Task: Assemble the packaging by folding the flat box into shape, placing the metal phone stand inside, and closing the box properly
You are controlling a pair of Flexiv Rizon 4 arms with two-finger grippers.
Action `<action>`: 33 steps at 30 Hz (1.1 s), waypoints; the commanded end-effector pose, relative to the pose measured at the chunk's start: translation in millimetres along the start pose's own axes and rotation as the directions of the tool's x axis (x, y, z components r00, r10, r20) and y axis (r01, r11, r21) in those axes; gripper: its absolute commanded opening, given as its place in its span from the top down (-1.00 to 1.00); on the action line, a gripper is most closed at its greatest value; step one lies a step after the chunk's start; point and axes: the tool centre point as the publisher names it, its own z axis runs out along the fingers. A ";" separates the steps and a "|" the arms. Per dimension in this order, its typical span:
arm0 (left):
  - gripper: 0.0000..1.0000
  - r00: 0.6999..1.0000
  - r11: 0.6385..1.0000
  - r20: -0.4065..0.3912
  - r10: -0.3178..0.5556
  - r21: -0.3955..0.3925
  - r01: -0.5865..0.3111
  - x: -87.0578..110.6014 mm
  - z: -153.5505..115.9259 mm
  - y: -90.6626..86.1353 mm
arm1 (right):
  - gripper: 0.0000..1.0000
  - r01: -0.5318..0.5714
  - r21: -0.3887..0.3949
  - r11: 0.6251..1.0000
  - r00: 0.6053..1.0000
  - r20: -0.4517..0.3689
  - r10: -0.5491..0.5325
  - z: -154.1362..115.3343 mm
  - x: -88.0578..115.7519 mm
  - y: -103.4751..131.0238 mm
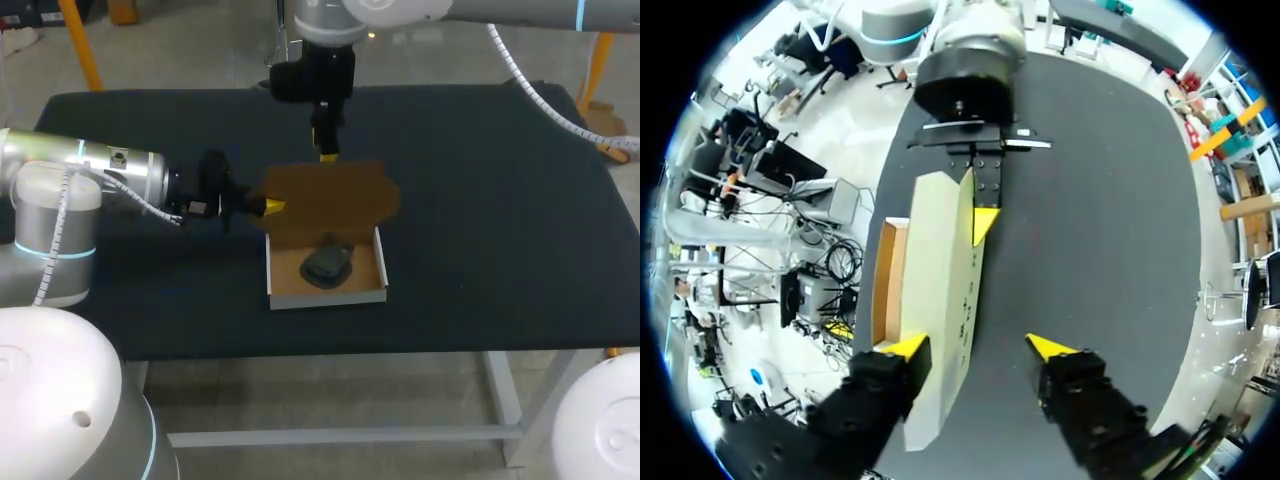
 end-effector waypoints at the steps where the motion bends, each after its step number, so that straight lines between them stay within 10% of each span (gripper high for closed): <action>1: 1.00 1.000 1.000 0.001 0.001 0.001 -0.001 0.1 1.4 1.9 | -0.33 -0.001 -0.007 1.000 1.000 0.014 0.001 1.5 7.7 -2.1; 33: 1.00 1.000 1.000 0.001 0.001 0.001 -0.001 0.1 1.4 1.9 | -0.47 -0.011 0.003 1.000 1.000 -0.011 0.011 19.1 19.7 0.4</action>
